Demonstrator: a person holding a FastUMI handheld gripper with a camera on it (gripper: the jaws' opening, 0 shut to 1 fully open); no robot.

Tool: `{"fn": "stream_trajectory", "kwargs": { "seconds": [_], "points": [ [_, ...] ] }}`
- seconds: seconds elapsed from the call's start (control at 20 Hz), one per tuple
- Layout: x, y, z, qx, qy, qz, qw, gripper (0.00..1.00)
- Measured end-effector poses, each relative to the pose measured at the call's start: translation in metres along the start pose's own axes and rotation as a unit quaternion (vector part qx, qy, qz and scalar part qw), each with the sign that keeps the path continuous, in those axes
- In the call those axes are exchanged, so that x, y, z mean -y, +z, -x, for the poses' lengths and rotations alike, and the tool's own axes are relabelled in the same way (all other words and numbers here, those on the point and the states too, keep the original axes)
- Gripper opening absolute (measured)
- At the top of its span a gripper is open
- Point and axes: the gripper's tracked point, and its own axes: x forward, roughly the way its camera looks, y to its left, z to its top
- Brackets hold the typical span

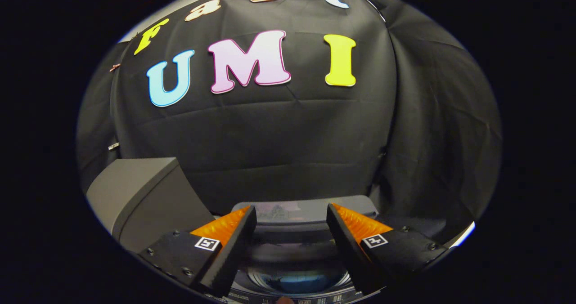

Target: Put the clothes into the washing machine and then close the washing machine lid.

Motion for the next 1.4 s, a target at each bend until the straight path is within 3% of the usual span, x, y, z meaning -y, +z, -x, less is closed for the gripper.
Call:
{"fn": "stream_trajectory", "kwargs": {
  "seconds": [0.8,1.15,1.4],
  "points": [
    [0.017,-0.095,0.021,-0.092,-0.006,0.004,0.996,0.99],
    [0.005,-0.061,0.033,-0.062,0.012,-0.005,0.998,0.99],
    [0.0,-0.001,0.052,0.01,0.029,-0.007,1.0,0.99]
  ]
}}
